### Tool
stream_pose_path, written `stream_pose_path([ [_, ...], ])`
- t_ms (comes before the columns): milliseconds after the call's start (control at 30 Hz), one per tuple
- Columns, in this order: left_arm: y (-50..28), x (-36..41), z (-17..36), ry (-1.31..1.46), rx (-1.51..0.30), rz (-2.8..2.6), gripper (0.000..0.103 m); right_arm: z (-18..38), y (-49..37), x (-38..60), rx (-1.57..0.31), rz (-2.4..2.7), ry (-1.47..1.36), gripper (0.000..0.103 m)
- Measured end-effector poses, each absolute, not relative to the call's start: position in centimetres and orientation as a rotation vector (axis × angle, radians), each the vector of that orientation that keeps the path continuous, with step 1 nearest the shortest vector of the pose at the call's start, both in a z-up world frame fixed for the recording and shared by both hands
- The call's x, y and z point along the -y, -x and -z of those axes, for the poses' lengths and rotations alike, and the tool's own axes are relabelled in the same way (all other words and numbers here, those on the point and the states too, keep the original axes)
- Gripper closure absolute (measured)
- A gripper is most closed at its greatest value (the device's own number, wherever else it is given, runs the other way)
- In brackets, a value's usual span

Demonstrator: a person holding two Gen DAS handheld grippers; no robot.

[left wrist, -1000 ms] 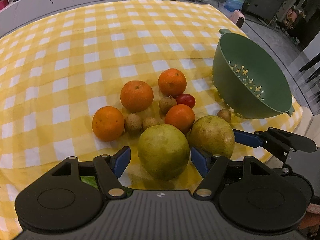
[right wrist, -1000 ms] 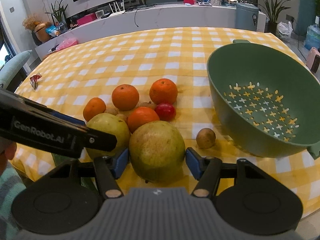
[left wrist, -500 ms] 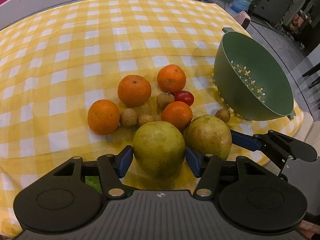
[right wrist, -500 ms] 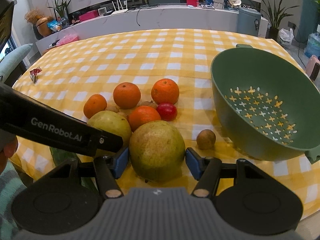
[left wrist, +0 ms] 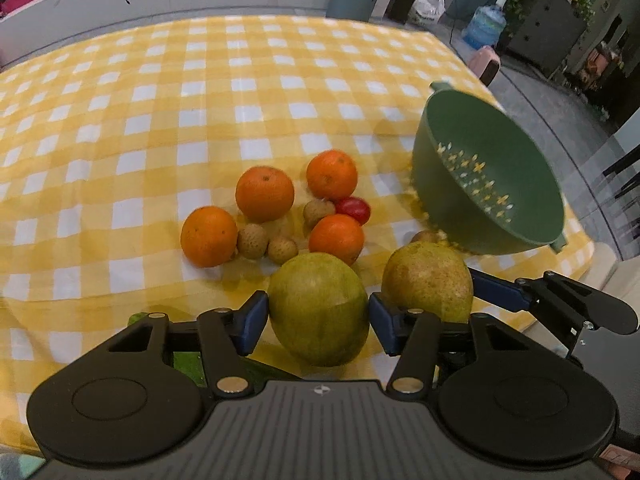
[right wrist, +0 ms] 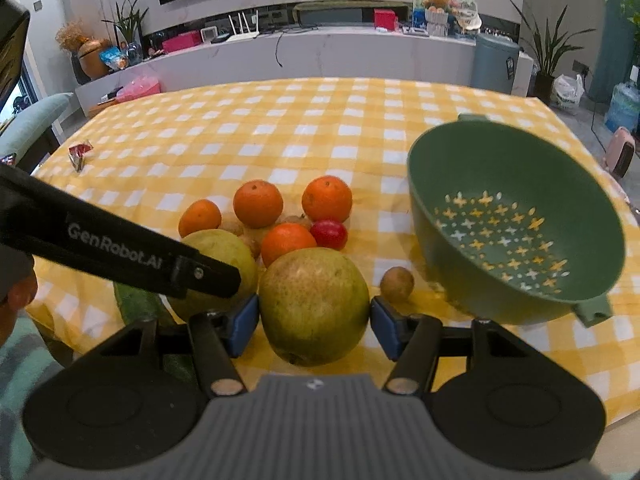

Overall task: Organize fruits
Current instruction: 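Carry both pears into the green colander and open both tools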

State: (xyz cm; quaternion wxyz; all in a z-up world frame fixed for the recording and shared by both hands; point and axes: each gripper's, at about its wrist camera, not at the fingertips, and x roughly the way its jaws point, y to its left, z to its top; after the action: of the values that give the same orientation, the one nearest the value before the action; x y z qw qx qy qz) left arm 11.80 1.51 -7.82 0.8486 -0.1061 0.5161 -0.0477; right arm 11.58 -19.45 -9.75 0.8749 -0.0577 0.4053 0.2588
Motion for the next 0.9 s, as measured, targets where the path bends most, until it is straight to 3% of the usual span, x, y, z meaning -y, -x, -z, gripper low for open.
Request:
stream_pose_path([
  [600, -12.8, 2.3, -0.1, 0.258, -0.909, 0.242, 0.041, 3.2, -12.3, 25.9, -0.734, -0.57, 0.108, 0.045],
  [900, -17.6, 6.1, -0.1, 0.233, -0.928, 0.338, 0.046, 2.4, -16.4, 30.0, -0.761, -0.471, 0.118, 0.045],
])
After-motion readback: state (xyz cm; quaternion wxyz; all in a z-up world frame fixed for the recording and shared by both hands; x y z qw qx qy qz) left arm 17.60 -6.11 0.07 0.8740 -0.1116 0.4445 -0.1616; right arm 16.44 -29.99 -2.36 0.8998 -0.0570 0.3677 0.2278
